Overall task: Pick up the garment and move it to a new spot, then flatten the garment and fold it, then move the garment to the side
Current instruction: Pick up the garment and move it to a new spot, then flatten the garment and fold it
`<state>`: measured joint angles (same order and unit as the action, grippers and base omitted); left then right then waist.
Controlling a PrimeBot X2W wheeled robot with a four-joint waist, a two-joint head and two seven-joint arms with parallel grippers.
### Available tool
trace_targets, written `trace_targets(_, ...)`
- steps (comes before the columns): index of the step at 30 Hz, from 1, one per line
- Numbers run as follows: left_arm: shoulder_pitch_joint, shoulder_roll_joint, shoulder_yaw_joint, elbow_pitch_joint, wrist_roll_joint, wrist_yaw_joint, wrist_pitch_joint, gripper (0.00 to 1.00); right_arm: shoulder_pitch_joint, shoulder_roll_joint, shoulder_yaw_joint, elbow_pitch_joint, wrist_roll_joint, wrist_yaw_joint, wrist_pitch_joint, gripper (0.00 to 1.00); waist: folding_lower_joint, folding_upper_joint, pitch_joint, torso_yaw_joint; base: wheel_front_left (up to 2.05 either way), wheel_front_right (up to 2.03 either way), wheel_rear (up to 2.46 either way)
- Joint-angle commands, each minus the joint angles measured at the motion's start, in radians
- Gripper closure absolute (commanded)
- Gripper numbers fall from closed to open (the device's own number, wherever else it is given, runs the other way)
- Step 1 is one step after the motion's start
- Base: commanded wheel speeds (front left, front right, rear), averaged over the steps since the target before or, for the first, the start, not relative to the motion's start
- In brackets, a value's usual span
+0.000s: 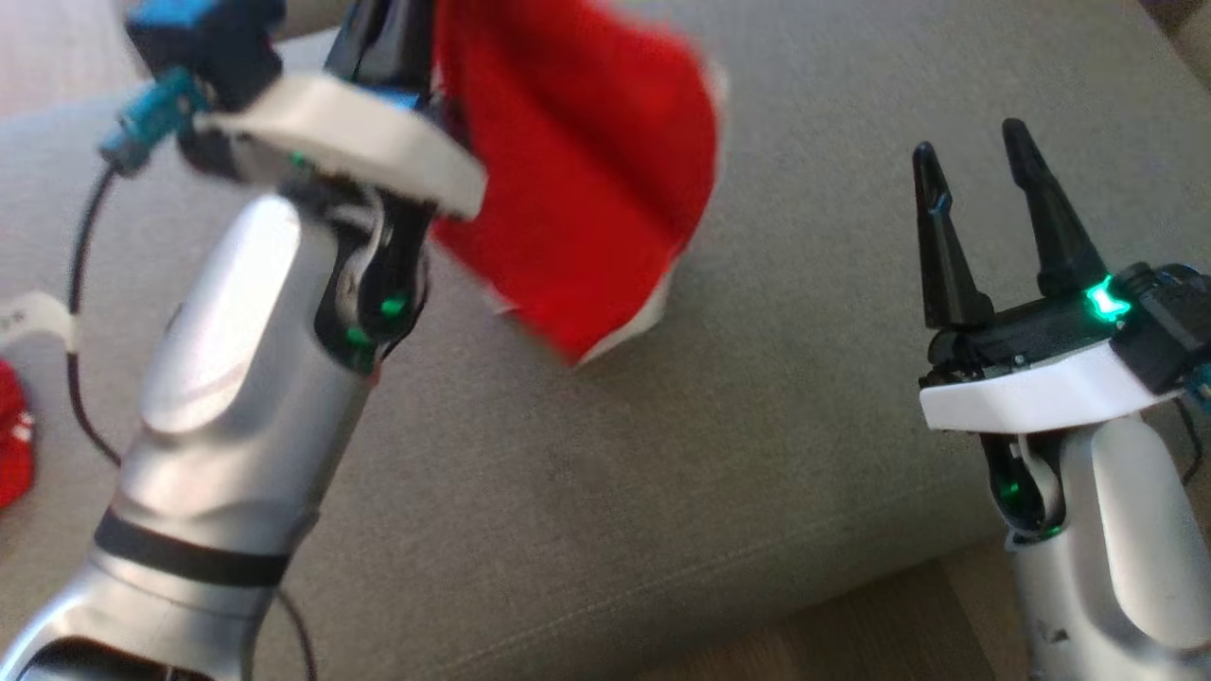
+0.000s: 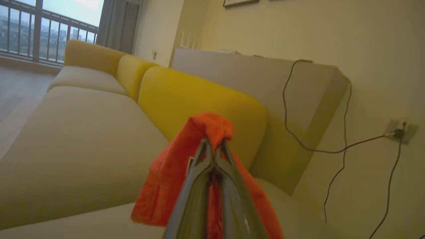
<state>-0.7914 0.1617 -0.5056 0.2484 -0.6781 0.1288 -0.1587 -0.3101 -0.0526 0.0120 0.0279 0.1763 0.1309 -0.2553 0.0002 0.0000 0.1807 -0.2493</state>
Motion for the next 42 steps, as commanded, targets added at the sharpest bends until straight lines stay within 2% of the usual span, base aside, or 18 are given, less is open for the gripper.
trace_targets(1,-0.002,0.044,0.030,0.020,0.018,0.003,-0.012,1.00,-0.044,0.002,0.020,-0.042,0.006,0.000,-0.006,0.00,-0.0002,0.0000,0.041,-0.032,0.00,0.00,0.00)
trace_targets(3,0.027,0.052,0.024,0.109,0.023,0.004,-0.022,1.00,-0.042,0.002,0.023,-0.039,0.006,0.000,-0.006,0.00,-0.0002,0.0000,0.046,-0.025,0.00,0.00,0.00)
trace_targets(4,0.041,0.058,0.016,0.155,0.030,0.006,-0.021,0.63,-0.041,0.002,0.025,-0.037,0.003,0.000,-0.006,0.00,-0.0002,0.0000,0.046,-0.019,0.00,0.00,0.00)
trace_targets(5,0.050,0.060,0.011,0.194,0.035,0.007,-0.026,0.00,-0.039,0.002,0.028,-0.034,0.001,0.000,-0.006,0.00,-0.0002,0.0000,0.045,-0.011,0.00,0.00,0.00)
trace_targets(10,0.077,0.044,0.014,0.305,0.027,-0.013,-0.067,0.00,-0.029,0.002,0.031,-0.020,-0.027,0.000,-0.006,0.00,-0.0002,0.0000,0.020,0.047,0.00,0.00,0.00)
trace_targets(15,0.094,0.054,0.063,0.285,0.039,-0.024,-0.099,0.00,-0.011,0.002,0.034,0.003,-0.057,0.000,-0.006,0.00,-0.0002,0.0000,-0.037,0.120,0.00,0.00,0.00)
trace_targets(19,0.160,0.104,0.126,0.172,0.100,-0.009,-0.102,0.00,0.015,0.002,0.046,0.023,-0.070,0.000,-0.006,0.00,-0.0002,0.0000,-0.092,0.174,0.00,0.00,0.00)
trace_targets(23,0.309,0.158,0.188,0.025,0.182,0.007,-0.103,0.00,0.055,0.002,0.066,0.044,-0.081,0.000,-0.006,0.00,-0.0002,0.0000,-0.144,0.219,0.00,0.00,0.00)
trace_targets(28,0.555,0.174,0.254,-0.132,0.261,0.028,-0.103,0.00,0.123,0.002,0.093,0.070,-0.100,0.000,-0.006,0.00,-0.0002,0.0000,-0.191,0.256,0.00,0.00,0.00)
trace_targets(30,0.638,0.161,0.274,-0.181,0.303,0.041,-0.103,0.00,0.144,0.002,0.101,0.079,-0.110,0.000,-0.006,0.00,-0.0002,0.0000,-0.198,0.266,0.00,0.00,0.00)
trace_targets(35,0.768,0.075,0.345,-0.263,0.360,0.052,-0.103,0.00,0.172,0.002,0.102,0.088,-0.116,0.000,-0.006,0.00,-0.0002,0.0000,-0.206,0.289,0.00,0.00,0.00)
trace_targets(39,0.806,0.023,0.377,-0.282,0.404,0.025,-0.103,0.00,0.169,0.002,0.121,0.100,-0.123,0.000,-0.006,0.00,-0.0002,0.0000,-0.204,0.313,0.00,0.00,0.00)
trace_targets(42,0.810,0.005,0.381,-0.277,0.420,0.002,-0.103,0.00,0.158,0.002,0.137,0.115,-0.134,0.000,-0.006,0.00,-0.0002,0.0000,-0.200,0.329,0.00,0.00,0.00)
